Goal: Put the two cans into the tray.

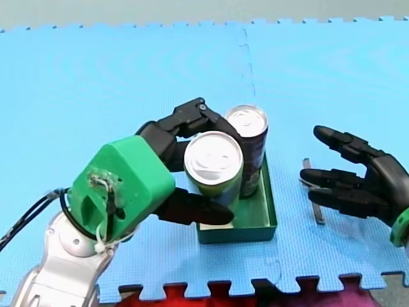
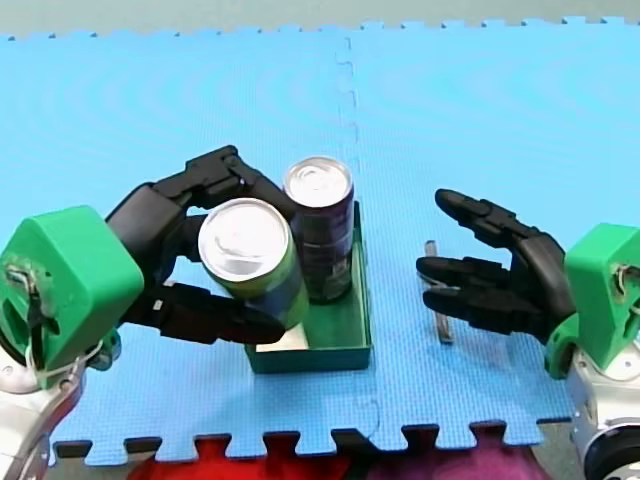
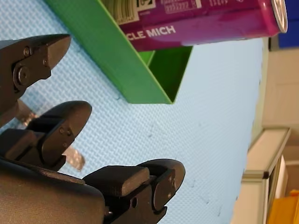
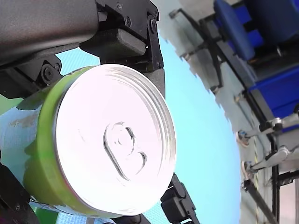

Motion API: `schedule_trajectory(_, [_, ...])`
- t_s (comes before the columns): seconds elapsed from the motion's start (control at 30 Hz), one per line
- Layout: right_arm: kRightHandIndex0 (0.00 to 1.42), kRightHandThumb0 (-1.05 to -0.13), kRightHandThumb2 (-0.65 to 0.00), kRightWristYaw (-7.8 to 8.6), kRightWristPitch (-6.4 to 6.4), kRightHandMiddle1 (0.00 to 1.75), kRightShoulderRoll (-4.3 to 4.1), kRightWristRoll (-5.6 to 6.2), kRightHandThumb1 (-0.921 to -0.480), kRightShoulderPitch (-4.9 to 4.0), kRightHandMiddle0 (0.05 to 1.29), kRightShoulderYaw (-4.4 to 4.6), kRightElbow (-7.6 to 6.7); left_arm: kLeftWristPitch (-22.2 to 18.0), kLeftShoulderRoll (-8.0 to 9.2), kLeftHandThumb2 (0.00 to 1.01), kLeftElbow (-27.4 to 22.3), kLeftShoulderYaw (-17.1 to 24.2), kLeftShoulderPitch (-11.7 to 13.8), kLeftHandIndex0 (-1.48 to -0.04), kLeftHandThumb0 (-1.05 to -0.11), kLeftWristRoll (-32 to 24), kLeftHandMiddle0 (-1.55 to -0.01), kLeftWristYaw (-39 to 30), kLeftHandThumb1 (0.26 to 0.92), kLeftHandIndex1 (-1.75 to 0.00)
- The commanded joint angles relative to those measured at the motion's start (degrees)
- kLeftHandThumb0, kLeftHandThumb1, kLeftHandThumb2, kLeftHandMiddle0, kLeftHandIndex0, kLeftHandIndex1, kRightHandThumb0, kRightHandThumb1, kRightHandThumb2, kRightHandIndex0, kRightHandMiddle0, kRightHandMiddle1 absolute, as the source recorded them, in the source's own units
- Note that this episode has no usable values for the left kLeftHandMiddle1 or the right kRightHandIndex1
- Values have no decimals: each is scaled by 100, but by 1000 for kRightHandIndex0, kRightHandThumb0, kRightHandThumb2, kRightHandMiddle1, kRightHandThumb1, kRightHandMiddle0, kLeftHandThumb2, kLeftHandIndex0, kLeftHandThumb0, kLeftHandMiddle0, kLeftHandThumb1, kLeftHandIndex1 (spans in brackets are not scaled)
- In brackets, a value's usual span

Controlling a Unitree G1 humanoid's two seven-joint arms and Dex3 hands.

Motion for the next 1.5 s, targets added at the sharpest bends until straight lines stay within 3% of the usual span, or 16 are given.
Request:
schedule_trajectory(0.0, [843,-689,-1,-1,-29,1,-10,15,-726,26,441,10,-30,-55,14,3,61,18,-45,-540,-321,-39,-929,-31,833,-1746])
schedule_trajectory(0.7, [840,-683,-1,-108,-116,2,25,7,-730,88,447,107,-86,-183,89,3,129,72,179,-536,-302,-89,-922,-174,835,-1746])
schedule_trajectory(1.47, [841,-692,-1,-109,-167,0,77,40,-735,176,451,107,-126,-127,86,2,203,96,91,-534,-298,-173,-918,-188,835,-1746])
